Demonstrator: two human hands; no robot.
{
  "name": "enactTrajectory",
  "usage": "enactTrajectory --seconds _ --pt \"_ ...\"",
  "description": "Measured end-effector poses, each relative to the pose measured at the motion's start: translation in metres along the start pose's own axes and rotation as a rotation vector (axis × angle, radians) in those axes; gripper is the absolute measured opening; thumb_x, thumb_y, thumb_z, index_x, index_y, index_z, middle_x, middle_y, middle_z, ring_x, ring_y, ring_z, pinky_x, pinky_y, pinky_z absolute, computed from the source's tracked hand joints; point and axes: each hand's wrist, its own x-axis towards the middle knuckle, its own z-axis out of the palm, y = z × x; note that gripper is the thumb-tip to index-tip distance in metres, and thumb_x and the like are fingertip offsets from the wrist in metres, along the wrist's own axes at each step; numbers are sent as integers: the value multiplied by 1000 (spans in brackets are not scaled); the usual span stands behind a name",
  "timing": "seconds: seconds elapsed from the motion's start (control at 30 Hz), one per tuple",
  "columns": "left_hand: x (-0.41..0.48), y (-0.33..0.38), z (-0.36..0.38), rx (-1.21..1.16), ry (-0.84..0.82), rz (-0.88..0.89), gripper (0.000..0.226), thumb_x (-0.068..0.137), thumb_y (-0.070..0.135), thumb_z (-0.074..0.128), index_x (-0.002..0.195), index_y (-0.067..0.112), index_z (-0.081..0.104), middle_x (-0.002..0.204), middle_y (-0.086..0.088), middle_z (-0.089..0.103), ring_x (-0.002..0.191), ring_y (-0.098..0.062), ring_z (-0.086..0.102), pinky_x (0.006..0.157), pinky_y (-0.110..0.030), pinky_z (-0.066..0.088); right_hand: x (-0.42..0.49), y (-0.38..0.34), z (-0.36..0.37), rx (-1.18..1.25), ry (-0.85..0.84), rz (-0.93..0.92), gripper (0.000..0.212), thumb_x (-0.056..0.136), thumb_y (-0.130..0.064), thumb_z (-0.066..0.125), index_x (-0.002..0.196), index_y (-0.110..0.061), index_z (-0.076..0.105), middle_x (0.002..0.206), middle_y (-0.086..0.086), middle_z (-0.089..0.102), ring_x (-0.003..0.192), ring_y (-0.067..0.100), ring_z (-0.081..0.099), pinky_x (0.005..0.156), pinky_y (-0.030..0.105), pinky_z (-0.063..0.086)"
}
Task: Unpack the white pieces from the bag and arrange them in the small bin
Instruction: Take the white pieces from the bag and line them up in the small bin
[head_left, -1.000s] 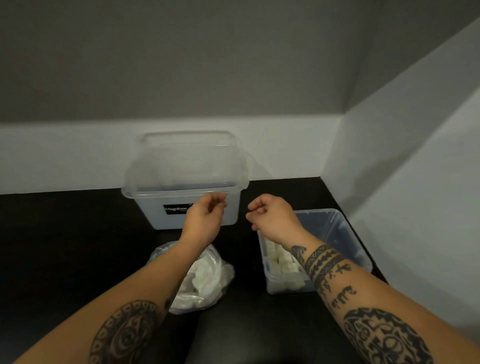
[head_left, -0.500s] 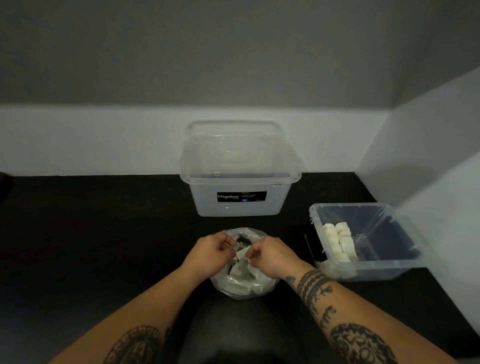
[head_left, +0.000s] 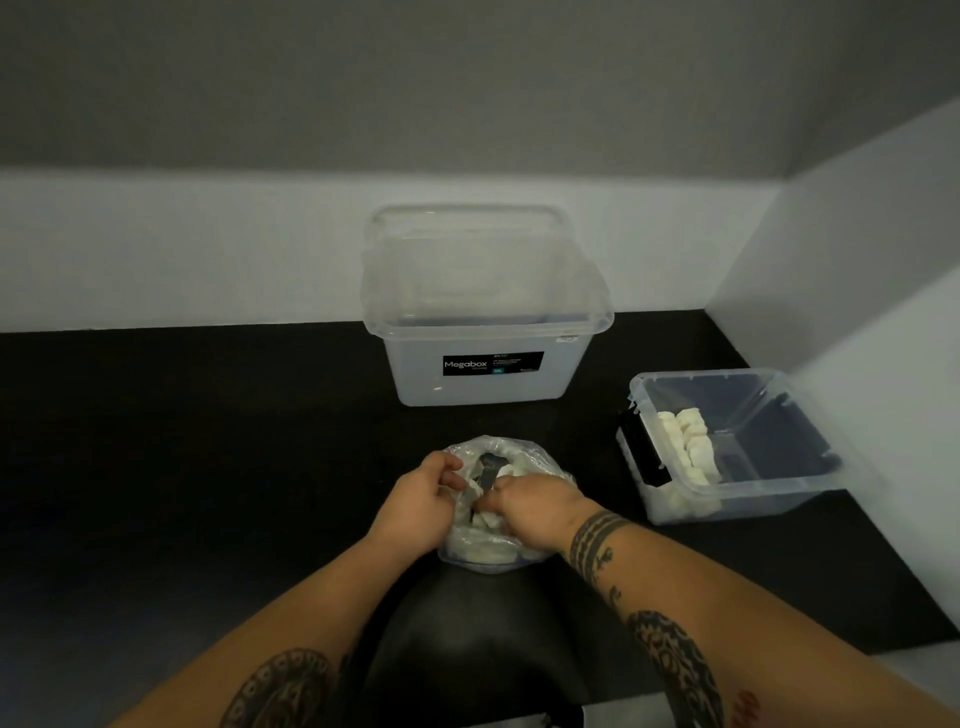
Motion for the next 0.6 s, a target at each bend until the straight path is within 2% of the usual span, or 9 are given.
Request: enactTrajectory --seconds 0.17,0.27,0.37,0.4,0.47,0.53,0.6 --pt "4 -1 -1 -21 -11 2 42 96 0 52 126 29 55 115 8 65 105 -9 62 95 -33 54 2 7 1 155 55 57 40 98 -25 59 138 -31 56 131 1 59 114 22 60 94 38 52" --pt "7 0 -4 -127 21 -9 36 97 -1 48 117 28 60 112 4 68 99 -14 67 94 -37 56 -2 15 -6 535 186 147 35 94 -29 67 129 -28 62 120 -2 64 105 16 63 86 32 54" --pt "8 9 -9 -323 78 -33 28 101 5 48 109 27 64 108 1 72 95 -19 69 87 -37 57 -8 19 -11 1018 351 196 18 92 -27 73 108 -19 71 102 5 72 93 22 71 85 40 60" --pt "7 14 -11 -405 79 -42 25 102 8 49 110 25 65 109 0 73 96 -20 69 83 -35 57 -11 20 -13 1204 389 201 16 92 -25 73 106 -17 71 99 6 74 89 22 73 80 40 62" --pt "6 21 -13 -594 12 -48 19 104 15 53 115 21 67 111 -2 74 100 -23 71 82 -37 59 -17 19 -19 1592 384 201 16 95 -20 71 110 -13 70 89 3 73 66 12 69 58 30 57" --pt "4 27 -12 -722 -105 -30 20 103 21 59 120 20 69 112 -5 76 102 -25 73 87 -42 61 -21 17 -21 1739 376 220 17 97 -20 68 111 -12 70 85 0 70 56 5 58 49 21 46" --pt "3 31 -8 -728 -147 -3 20 101 20 63 120 19 70 107 -8 77 97 -24 74 85 -39 62 -21 15 -18 1695 376 249 18 97 -23 68 111 -12 70 86 0 70 59 5 57 48 19 42"
